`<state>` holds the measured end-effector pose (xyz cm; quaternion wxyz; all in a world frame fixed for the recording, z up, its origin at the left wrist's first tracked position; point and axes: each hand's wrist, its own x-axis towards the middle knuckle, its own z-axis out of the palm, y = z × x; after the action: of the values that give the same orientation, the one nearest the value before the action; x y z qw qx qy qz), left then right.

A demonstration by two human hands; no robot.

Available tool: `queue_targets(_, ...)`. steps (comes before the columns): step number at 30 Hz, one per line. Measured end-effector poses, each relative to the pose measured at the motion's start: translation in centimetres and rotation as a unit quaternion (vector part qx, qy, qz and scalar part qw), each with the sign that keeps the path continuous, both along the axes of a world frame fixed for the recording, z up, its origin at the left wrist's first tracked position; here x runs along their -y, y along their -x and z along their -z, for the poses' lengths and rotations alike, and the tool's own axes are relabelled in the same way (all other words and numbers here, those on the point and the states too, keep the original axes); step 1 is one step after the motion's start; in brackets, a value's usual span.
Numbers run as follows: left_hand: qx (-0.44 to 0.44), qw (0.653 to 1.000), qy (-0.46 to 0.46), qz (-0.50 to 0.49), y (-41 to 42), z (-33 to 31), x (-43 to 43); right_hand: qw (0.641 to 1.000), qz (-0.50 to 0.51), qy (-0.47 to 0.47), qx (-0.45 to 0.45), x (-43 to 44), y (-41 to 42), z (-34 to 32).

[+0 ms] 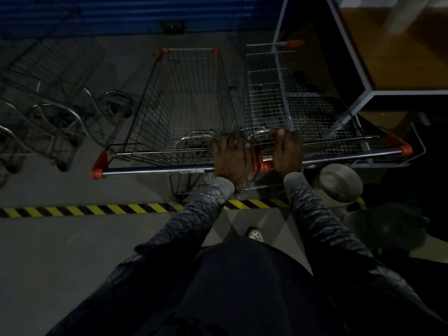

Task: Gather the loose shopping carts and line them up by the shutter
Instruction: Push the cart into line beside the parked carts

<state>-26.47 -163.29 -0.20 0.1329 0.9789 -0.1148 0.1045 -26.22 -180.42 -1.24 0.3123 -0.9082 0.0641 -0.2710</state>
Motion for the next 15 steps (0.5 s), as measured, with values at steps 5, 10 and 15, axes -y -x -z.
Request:
queue_targets(5, 0.002, 1.000, 0.004, -0.005, -0.4, 0.0, -0.3, 1.000, 0.002, 0.008, -0.010, -0.1, 0.1, 0.1)
queue_targets(10, 0.029, 0.999, 0.025, 0.003, -0.8, -0.1, -1.9, 0.999, -0.018, 0.014, -0.027, -0.7, -0.3, -0.7)
queue_targets(15, 0.019, 0.999, 0.002, -0.028, -0.9, -0.1, -4.9, 0.991, -0.080, 0.089, -0.064, -2.1, -1.3, -1.4)
